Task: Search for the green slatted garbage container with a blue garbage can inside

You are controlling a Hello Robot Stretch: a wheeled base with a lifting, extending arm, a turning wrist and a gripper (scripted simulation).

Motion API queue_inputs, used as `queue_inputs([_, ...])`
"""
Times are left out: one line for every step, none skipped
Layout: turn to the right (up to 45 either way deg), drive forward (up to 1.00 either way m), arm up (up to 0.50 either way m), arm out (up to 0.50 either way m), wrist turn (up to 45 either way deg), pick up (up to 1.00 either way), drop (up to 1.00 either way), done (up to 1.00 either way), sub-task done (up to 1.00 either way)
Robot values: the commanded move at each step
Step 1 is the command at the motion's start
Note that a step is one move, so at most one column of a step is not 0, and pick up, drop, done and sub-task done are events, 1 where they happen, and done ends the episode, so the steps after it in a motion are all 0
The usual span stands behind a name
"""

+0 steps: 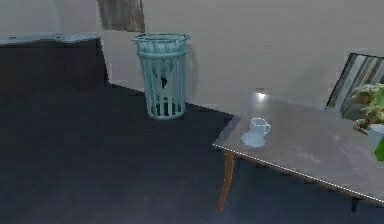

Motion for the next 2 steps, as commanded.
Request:
queue_inputs([0.0,0.25,0.0,0.0,0.0,0.0,0.0,0.0,0.0])
queue_inputs([-27.0,0.0,0.0,0.0,0.0,0.0,0.0,0.0,0.0])
